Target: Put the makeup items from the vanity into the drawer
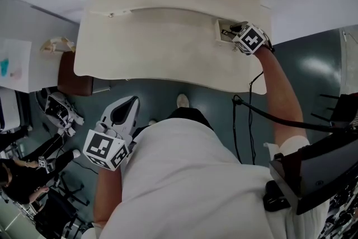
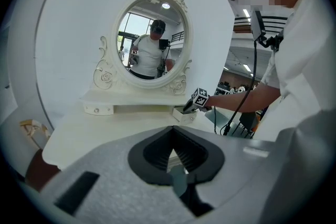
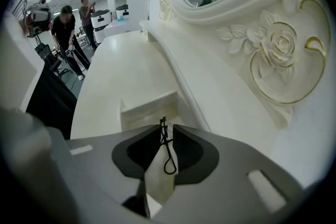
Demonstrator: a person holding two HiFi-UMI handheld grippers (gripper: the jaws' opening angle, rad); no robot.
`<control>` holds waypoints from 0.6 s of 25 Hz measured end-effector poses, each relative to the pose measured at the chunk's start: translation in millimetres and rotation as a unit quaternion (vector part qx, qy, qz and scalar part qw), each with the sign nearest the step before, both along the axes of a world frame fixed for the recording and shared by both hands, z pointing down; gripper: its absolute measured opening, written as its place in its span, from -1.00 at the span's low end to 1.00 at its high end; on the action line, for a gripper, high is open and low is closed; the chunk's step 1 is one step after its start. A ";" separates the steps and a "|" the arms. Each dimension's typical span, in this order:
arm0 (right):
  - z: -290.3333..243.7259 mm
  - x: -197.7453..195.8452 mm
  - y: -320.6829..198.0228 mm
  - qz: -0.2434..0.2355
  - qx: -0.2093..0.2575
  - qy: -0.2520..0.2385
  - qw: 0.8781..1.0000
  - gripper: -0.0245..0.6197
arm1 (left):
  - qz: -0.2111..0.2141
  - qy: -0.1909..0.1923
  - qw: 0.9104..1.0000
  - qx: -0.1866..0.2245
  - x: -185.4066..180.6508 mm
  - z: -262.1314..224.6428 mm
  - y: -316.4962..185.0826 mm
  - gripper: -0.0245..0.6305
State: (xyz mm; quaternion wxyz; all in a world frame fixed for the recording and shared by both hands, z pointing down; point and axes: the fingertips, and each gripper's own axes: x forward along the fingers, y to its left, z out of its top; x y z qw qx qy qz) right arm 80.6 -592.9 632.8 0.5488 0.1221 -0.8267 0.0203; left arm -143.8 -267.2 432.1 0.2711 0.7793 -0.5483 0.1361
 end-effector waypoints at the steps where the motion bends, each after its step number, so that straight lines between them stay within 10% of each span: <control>1: -6.4 2.9 2.2 0.006 0.005 -0.005 1.000 -0.69 | 0.003 0.000 1.000 0.002 0.9 -1.3 3.2 -0.93; 15: -107.3 -17.2 151.4 0.136 0.076 -0.150 0.976 -0.92 | 0.073 0.029 0.996 0.040 -21.2 -15.4 67.3 -0.93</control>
